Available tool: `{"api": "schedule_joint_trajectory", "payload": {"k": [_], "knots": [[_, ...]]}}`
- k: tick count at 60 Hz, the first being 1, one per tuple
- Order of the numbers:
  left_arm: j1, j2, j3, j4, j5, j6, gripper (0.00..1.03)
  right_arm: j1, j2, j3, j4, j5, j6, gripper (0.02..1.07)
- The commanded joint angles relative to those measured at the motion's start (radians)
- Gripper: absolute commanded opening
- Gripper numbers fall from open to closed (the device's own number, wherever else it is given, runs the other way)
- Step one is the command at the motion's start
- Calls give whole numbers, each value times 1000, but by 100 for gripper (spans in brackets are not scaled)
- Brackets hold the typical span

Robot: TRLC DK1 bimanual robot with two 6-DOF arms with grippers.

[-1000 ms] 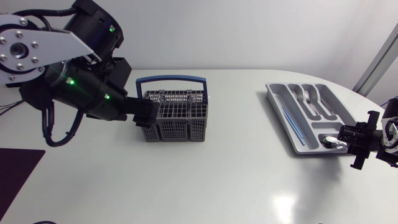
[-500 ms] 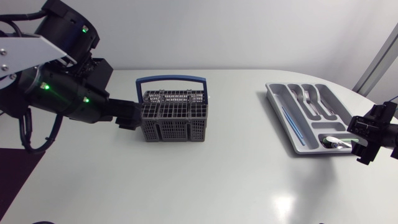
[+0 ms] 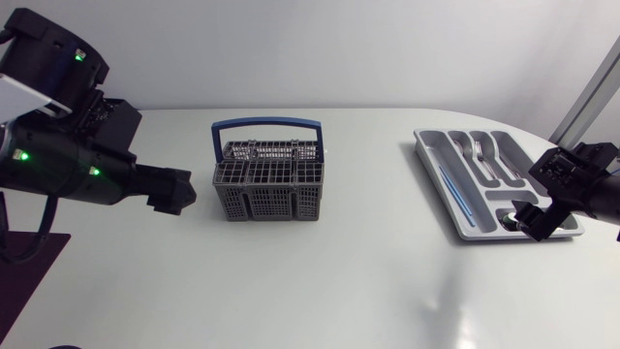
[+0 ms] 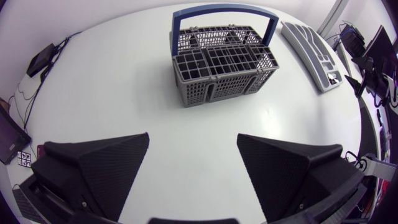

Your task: Unload the cutlery basket into the drawer organizer.

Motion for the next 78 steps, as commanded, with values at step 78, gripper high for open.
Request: {"api": "schedule_joint_trajectory", "payload": {"k": [78], "knots": [[190, -473, -448, 184, -7, 255, 99, 329, -868, -431, 71, 135, 824, 103]]}}
